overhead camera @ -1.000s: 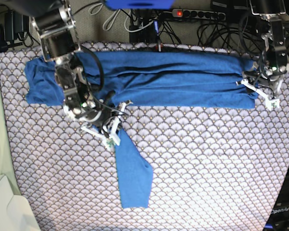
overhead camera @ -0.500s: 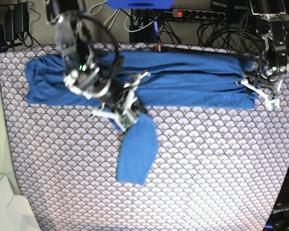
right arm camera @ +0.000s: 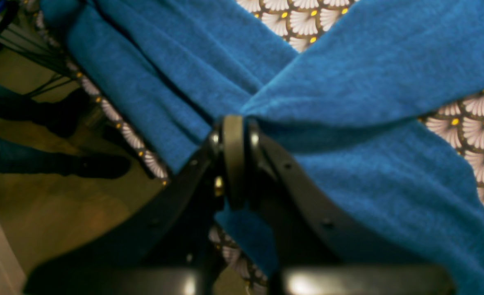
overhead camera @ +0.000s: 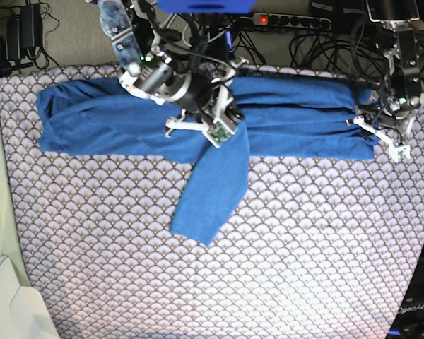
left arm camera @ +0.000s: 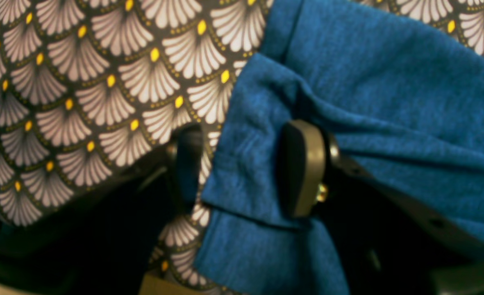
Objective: Fold the T-shirt properly
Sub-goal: 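Lift the sleeve and fold it back over the folded shirt with the right gripper, then release the sleeve and withdraw the right gripper to the shirt's end, then reach the left gripper to the sleeve cuff and grasp it, then drag the sleeve cuff along the folded shirt toward the left gripper's end, then release the sleeve and move the left gripper to the shirt's end, then lower the left gripper and pinch the shirt's folded end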
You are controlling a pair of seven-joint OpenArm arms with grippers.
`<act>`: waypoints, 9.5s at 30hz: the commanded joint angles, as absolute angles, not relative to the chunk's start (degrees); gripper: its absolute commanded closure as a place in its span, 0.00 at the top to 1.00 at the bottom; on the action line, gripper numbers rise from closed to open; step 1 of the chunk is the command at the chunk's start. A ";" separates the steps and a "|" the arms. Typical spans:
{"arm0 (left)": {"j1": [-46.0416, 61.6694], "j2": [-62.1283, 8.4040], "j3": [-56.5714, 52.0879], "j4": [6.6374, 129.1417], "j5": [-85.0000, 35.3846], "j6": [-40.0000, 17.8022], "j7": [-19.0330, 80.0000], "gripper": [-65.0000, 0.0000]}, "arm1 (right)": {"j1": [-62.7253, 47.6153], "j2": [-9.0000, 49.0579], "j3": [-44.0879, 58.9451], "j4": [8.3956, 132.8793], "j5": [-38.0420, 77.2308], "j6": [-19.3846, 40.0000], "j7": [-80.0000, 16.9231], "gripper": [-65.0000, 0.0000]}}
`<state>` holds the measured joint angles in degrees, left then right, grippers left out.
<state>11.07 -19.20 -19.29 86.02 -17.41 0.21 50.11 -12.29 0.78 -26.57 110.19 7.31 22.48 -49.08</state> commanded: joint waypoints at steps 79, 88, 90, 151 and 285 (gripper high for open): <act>-19.38 1.80 10.51 81.27 -16.75 -0.40 45.76 0.49 | -7.16 15.34 8.13 114.07 7.60 28.00 -50.59 0.46; -28.79 9.00 19.30 49.89 -9.01 -0.13 24.92 0.49 | -8.84 16.40 18.24 114.33 7.69 28.70 -54.20 0.46; -30.29 9.00 21.14 44.26 -9.01 -0.04 20.00 0.49 | -9.54 16.40 20.26 114.33 7.69 30.90 -55.16 0.46; -32.04 9.00 36.70 34.07 -24.92 7.25 7.25 0.01 | -10.51 16.40 23.60 113.98 7.69 32.40 -55.69 0.45; 27.56 -30.37 -1.01 97.89 -39.69 26.86 16.13 0.56 | -9.80 13.23 20.35 113.80 7.87 32.48 -55.16 0.45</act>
<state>27.92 -29.50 -0.62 96.60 -40.10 26.98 17.34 -10.37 12.38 20.12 112.92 7.77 32.34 -56.31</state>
